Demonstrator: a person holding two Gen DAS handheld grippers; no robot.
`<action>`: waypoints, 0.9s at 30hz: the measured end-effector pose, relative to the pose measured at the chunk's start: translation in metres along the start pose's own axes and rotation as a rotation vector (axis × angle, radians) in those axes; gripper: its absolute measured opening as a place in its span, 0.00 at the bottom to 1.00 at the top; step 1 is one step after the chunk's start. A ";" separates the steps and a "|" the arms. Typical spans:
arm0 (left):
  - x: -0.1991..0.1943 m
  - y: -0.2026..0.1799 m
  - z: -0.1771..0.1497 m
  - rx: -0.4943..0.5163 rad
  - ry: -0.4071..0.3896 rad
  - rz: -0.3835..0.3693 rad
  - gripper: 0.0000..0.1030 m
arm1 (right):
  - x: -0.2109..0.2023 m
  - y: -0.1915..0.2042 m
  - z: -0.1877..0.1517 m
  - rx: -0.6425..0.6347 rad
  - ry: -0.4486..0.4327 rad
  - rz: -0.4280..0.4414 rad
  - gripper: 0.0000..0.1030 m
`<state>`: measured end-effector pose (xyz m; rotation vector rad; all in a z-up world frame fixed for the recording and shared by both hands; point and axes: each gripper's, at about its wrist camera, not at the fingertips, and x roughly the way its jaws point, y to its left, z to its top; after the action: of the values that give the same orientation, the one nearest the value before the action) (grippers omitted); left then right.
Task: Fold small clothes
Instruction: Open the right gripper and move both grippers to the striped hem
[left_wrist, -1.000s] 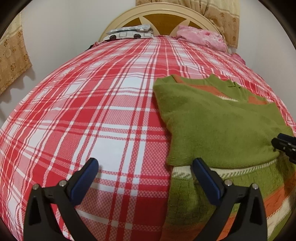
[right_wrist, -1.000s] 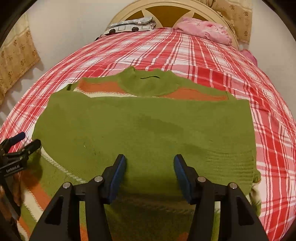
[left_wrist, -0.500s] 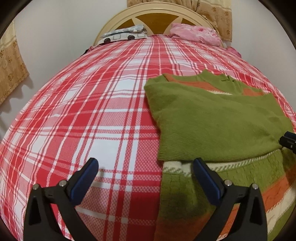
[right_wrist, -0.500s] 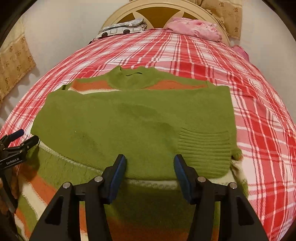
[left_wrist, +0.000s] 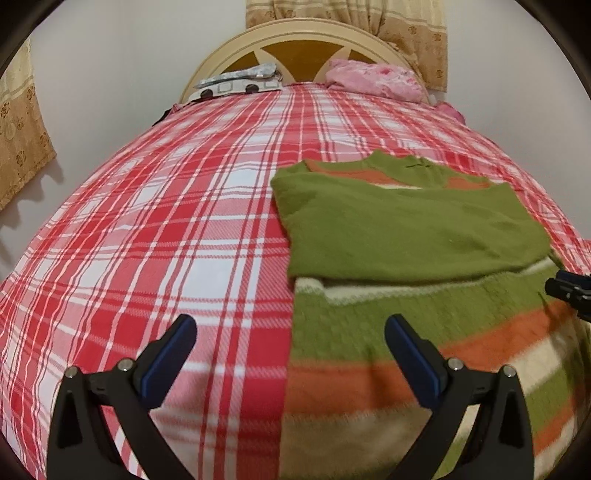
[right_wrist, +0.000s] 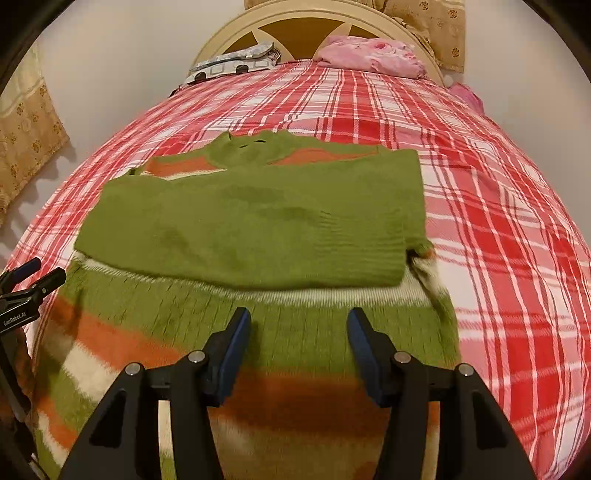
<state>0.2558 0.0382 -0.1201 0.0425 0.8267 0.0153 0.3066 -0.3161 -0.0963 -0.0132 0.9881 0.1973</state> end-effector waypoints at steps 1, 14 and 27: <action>-0.005 -0.001 -0.003 0.002 -0.001 -0.007 1.00 | -0.003 0.001 -0.004 0.000 -0.001 0.004 0.54; -0.053 -0.014 -0.044 0.016 -0.005 -0.063 1.00 | -0.046 0.016 -0.056 -0.035 -0.011 0.016 0.54; -0.079 -0.019 -0.085 0.025 0.015 -0.080 1.00 | -0.069 0.017 -0.099 -0.027 0.000 0.002 0.54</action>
<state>0.1403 0.0192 -0.1204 0.0330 0.8434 -0.0704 0.1854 -0.3203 -0.0925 -0.0367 0.9852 0.2128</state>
